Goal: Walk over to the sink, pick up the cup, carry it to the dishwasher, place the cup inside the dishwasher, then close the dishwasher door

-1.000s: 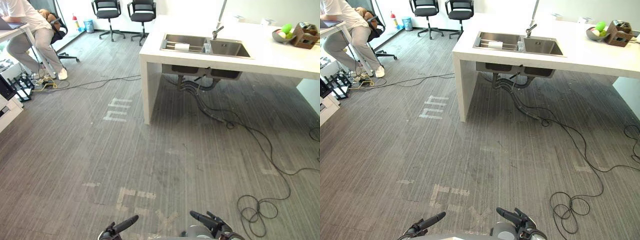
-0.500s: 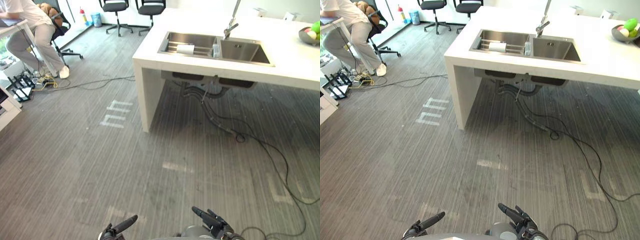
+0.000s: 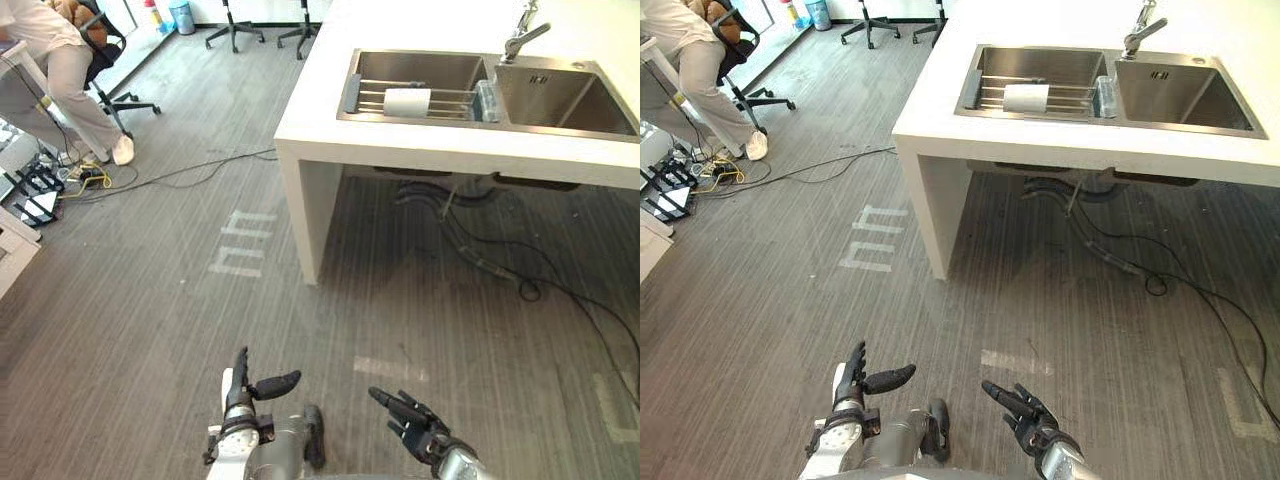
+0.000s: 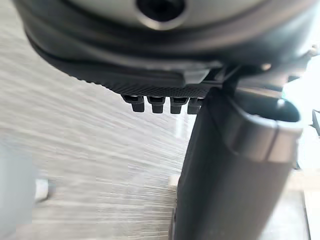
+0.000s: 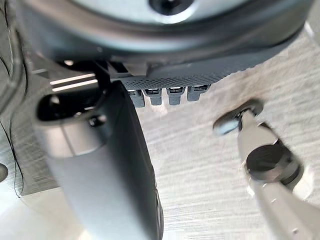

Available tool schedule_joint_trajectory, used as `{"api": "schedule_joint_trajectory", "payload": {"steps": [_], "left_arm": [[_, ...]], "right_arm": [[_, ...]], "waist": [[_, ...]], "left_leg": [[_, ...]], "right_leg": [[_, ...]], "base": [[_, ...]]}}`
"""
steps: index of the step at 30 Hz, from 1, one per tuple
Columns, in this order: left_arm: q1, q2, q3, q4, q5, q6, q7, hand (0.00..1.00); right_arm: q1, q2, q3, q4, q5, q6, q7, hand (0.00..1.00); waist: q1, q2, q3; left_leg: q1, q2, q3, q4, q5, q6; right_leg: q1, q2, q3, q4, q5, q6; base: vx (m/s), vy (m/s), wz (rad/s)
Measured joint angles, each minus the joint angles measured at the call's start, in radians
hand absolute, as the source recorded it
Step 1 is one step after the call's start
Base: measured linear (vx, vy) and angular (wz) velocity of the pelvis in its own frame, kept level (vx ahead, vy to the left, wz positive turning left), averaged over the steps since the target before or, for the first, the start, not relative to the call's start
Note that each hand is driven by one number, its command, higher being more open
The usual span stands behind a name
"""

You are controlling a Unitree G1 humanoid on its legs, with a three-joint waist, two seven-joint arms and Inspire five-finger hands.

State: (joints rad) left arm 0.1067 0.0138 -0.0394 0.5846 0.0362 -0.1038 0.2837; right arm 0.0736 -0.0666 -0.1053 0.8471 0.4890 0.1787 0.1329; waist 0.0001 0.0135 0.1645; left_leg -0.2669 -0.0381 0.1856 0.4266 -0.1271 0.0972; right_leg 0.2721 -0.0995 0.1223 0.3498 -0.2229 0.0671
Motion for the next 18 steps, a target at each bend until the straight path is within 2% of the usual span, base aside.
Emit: {"api": "schedule_joint_trajectory", "payload": {"steps": [2, 3, 4, 5, 6, 7, 8, 9, 10, 11, 12, 13, 14, 15, 16, 17, 18], "left_arm": [[0.002, 0.024, -0.026, -0.067, 0.017, 0.0, -0.001, 1.0], [0.001, 0.045, -0.04, -0.116, 0.042, -0.001, -0.002, 1.0], [-0.001, 0.067, -0.058, -0.176, 0.066, -0.001, -0.002, 1.0], [-0.012, 0.082, -0.069, -0.219, 0.067, -0.001, -0.002, 1.0], [-0.02, 0.086, -0.072, -0.234, 0.07, -0.001, -0.002, 1.0], [-0.037, 0.084, -0.072, -0.259, 0.082, -0.001, -0.002, 1.0], [-0.054, 0.085, -0.08, -0.287, 0.084, -0.013, 0.003, 1.0], [-0.069, 0.085, -0.093, -0.29, 0.086, -0.023, 0.01, 1.0], [-0.104, 0.084, -0.139, -0.288, 0.114, -0.043, 0.046, 1.0], [-0.126, 0.083, -0.196, -0.284, 0.175, -0.068, 0.122, 1.0], [-0.132, 0.082, -0.214, -0.283, 0.192, -0.084, 0.144, 1.0], [-0.132, 0.08, -0.233, -0.278, 0.232, -0.12, 0.176, 1.0], [-0.129, 0.082, -0.243, -0.278, 0.263, -0.15, 0.215, 1.0], [-0.127, 0.066, -0.248, -0.263, 0.282, -0.176, 0.252, 1.0], [-0.064, 0.054, -0.252, -0.283, 0.302, -0.225, 0.333, 1.0], [-0.039, 0.061, -0.252, -0.287, 0.337, -0.261, 0.379, 1.0], [-0.032, 0.067, -0.249, -0.289, 0.35, -0.272, 0.403, 1.0]], "right_arm": [[0.015, 0.011, -0.006, -0.002, 0.0, 0.008, -0.013, 1.0], [0.025, 0.018, -0.007, -0.002, -0.001, 0.017, -0.021, 1.0], [0.031, 0.016, -0.008, -0.02, -0.002, 0.022, -0.025, 1.0], [0.038, 0.011, -0.013, -0.043, 0.005, 0.02, -0.025, 1.0], [0.043, 0.008, -0.018, -0.061, 0.011, 0.015, -0.024, 1.0], [0.051, 0.005, -0.025, -0.092, 0.021, 0.002, -0.019, 1.0], [0.051, 0.007, -0.025, -0.114, 0.022, -0.008, -0.015, 1.0], [0.051, 0.01, -0.026, -0.123, 0.024, -0.016, -0.01, 1.0], [0.046, 0.016, -0.025, -0.142, 0.027, -0.022, -0.001, 1.0], [0.033, 0.016, -0.015, -0.151, 0.024, -0.01, 0.002, 1.0], [0.029, 0.014, -0.002, -0.149, 0.025, -0.004, 0.003, 1.0], [0.027, 0.01, 0.027, -0.148, 0.033, 0.012, 0.001, 1.0], [0.042, 0.011, 0.054, -0.147, 0.047, 0.024, -0.001, 1.0], [0.03, -0.001, 0.054, -0.143, 0.061, 0.022, 0.0, 1.0], [0.011, -0.011, 0.053, -0.115, 0.068, 0.033, -0.007, 1.0], [-0.005, -0.018, 0.051, -0.097, 0.068, 0.039, -0.004, 1.0], [-0.011, -0.021, 0.051, -0.094, 0.069, 0.041, -0.001, 1.0]], "waist": [[0.0, -0.013, -0.009], [-0.003, -0.024, -0.009], [-0.006, -0.034, -0.005], [-0.018, -0.039, -0.005], [-0.021, -0.039, -0.005], [-0.03, -0.037, -0.008], [-0.046, -0.034, -0.01], [-0.051, -0.03, -0.012], [-0.06, -0.026, -0.012], [-0.07, -0.022, -0.008], [-0.071, -0.024, -0.006], [-0.071, -0.034, -0.004], [-0.073, -0.065, -0.014], [-0.076, -0.025, -0.004], [-0.073, 0.005, -0.003], [-0.057, 0.009, 0.013], [-0.055, 0.012, 0.023]], "left_leg": [[0.039, -0.014, -0.002, -0.02, -0.022, 0.001], [0.083, -0.025, -0.003, -0.054, -0.031, 0.002], [0.159, -0.034, -0.003, -0.111, -0.043, 0.006], [0.236, -0.041, -0.007, -0.153, -0.051, 0.004], [0.276, -0.044, -0.007, -0.173, -0.056, 0.004], [0.355, -0.043, -0.01, -0.22, -0.06, 0.003], [0.413, -0.03, -0.023, -0.266, -0.06, 0.0], [0.429, -0.019, -0.032, -0.278, -0.06, -0.001], [0.448, 0.013, -0.043, -0.282, -0.068, -0.018], [0.47, 0.048, -0.045, -0.283, -0.088, -0.051], [0.487, 0.06, -0.045, -0.284, -0.099, -0.069], [0.533, 0.071, -0.04, -0.285, -0.122, -0.105], [0.577, 0.051, -0.039, -0.275, -0.157, -0.137], [0.594, 0.08, -0.038, -0.268, -0.177, -0.143], [0.579, 0.093, -0.046, -0.268, -0.192, -0.13], [0.566, 0.091, -0.063, -0.288, -0.191, -0.123], [0.564, 0.097, -0.068, -0.296, -0.184, -0.127]], "right_leg": [[-0.041, -0.001, -0.01, 0.123, 0.037, 0.043], [-0.092, -0.003, -0.011, 0.259, 0.097, 0.097], [-0.184, -0.007, -0.013, 0.462, 0.261, 0.159], [-0.287, -0.036, -0.061, 0.683, 0.3, 0.13], [-0.335, -0.064, -0.105, 0.778, 0.269, 0.081], [-0.414, -0.108, -0.185, 0.885, 0.205, 0.006], [-0.485, -0.118, -0.237, 0.889, 0.136, -0.031], [-0.519, -0.111, -0.257, 0.854, 0.103, -0.03], [-0.575, -0.083, -0.289, 0.722, 0.048, -0.033], [-0.606, -0.05, -0.32, 0.532, 0.035, -0.031], [-0.61, -0.033, -0.333, 0.423, 0.04, -0.039], [-0.586, -0.004, -0.349, 0.137, 0.112, -0.073], [-0.536, 0.007, -0.329, -0.135, 0.38, -0.103], [-0.511, 0.041, -0.337, -0.154, 0.385, -0.112], [-0.496, 0.073, -0.306, -0.19, 0.392, -0.113], [-0.487, 0.091, -0.294, -0.204, 0.389, -0.116], [-0.475, 0.104, -0.295, -0.206, 0.383, -0.119]], "base": [[0.32, 0.08, 0.03], [0.4, 0.087, -0.05], [0.4, 0.076, -0.09], [0.4, 0.066, -0.13], [0.42, 0.054, -0.05], [0.44, 0.034, 0.03], [0.43, 0.012, 0.15], [0.5, -0.084, 0.35], [0.49, -0.154, 0.43], [0.51, -0.18, 0.38], [0.46, -0.188, 0.12], [0.51, -0.237, -0.09], [0.53, -0.252, -0.2], [0.48, -0.198, -0.35], [0.33, -0.137, -0.48], [0.25, -0.115, -0.42], [0.15, -0.141, -0.29]]}}
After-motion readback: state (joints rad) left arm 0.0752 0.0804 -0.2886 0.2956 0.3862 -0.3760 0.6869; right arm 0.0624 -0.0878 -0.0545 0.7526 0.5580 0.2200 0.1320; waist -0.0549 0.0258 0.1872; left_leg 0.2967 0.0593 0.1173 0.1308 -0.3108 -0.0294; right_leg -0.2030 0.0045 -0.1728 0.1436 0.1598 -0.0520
